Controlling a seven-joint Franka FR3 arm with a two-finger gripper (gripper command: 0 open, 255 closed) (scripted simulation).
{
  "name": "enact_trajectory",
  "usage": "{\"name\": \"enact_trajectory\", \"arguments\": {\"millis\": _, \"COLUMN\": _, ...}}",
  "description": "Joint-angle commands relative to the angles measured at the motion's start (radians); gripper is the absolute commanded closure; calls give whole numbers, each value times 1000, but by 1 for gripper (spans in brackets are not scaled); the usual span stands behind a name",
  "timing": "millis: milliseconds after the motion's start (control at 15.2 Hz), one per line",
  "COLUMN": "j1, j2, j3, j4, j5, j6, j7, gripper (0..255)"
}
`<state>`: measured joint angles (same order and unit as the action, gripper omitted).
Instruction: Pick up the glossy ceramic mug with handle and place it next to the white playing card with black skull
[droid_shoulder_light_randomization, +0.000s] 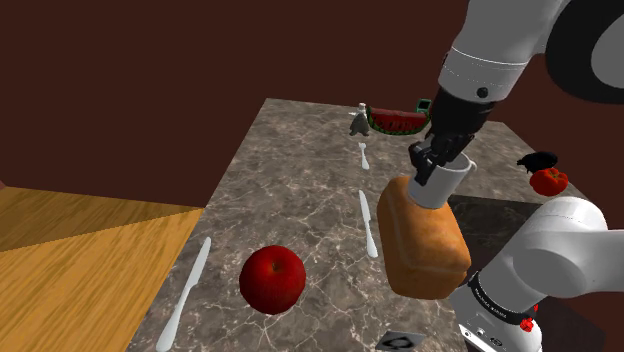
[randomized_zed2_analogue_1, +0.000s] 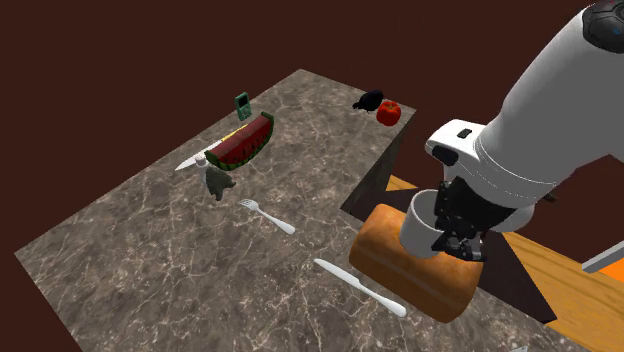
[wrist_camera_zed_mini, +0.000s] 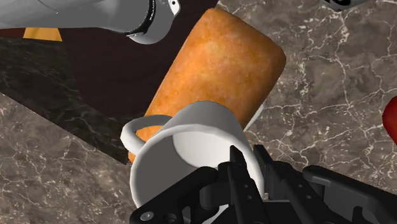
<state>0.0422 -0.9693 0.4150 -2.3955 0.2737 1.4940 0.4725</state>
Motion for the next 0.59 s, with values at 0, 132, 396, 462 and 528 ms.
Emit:
{"name": "enact_trajectory", "arguments": {"millis": 0, "j1": 2, "j2": 31, "j3": 53, "j4": 41, "j5": 34, "j6": 0, "j7": 50, "gripper": 255}}
{"name": "enact_trajectory", "arguments": {"millis": 132, "j1": 3, "j2": 56, "j3": 104, "j4": 75, "j5": 65, "j6": 3, "j7": 98, "gripper": 255}}
{"name": "enact_trajectory", "arguments": {"millis": 396, "j1": -7, "j2": 115, "j3": 209, "j4": 154, "j5": 116, "j6": 12, "j7": 193, "gripper": 255}}
{"name": "enact_trajectory", "arguments": {"millis": 462, "j1": -12, "j2": 132, "j3": 236, "j4": 177, "j5": 127, "j6": 15, "j7": 217, "gripper": 255}}
{"name": "enact_trajectory", "arguments": {"millis": 528, "j1": -18, "j2": 149, "j3": 264, "j4": 200, "j5": 136, "j6": 18, "j7": 241, "gripper": 255}}
